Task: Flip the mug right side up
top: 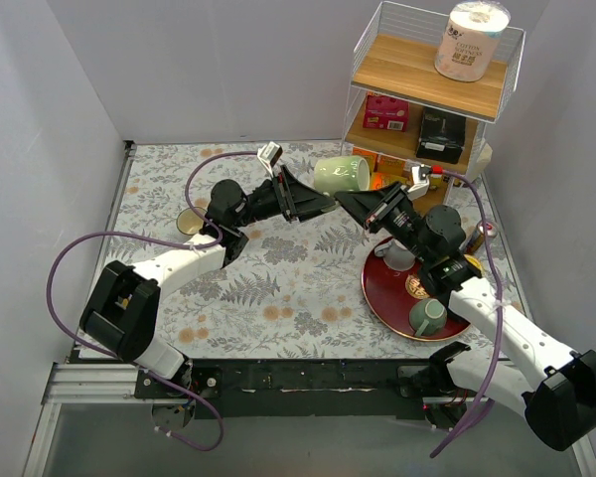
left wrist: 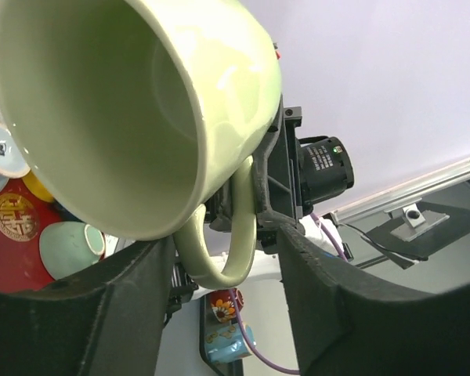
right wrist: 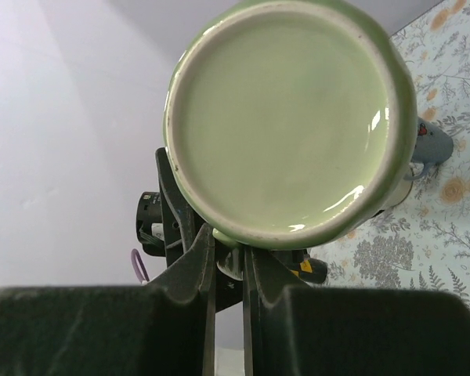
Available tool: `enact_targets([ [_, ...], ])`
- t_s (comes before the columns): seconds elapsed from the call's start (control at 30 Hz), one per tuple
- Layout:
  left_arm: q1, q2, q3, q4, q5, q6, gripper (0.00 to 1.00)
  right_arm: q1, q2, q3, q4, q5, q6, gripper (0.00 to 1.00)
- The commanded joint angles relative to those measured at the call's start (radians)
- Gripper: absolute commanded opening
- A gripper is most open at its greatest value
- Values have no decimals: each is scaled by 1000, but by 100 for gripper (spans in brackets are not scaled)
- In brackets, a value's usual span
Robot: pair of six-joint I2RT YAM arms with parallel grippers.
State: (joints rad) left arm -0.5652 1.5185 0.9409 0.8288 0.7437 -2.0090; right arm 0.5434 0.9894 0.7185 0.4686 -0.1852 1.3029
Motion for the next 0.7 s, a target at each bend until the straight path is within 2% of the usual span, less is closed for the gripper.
enact_targets([
  [0.0,-4,11,7,102,-37,-473,50,16,-21,-16,234,-26,-37,1],
  [0.13,-4,22,-13,153,-50,-556,45,23,-11,-43,329,-45,-73,1],
  [0.27,-5,28,-24,188,-70,-599,36,33,0,-76,409,-63,-85,1],
  [0.37,-5,37,-13,208,-76,-616,21,38,6,-93,444,-80,-99,1],
  [0.43,-4,45,-5,223,-75,-614,0,39,6,-102,443,-88,-106,1],
  [0.67,-5,40,-13,265,-76,-574,0,41,-21,-122,355,-88,-143,1],
])
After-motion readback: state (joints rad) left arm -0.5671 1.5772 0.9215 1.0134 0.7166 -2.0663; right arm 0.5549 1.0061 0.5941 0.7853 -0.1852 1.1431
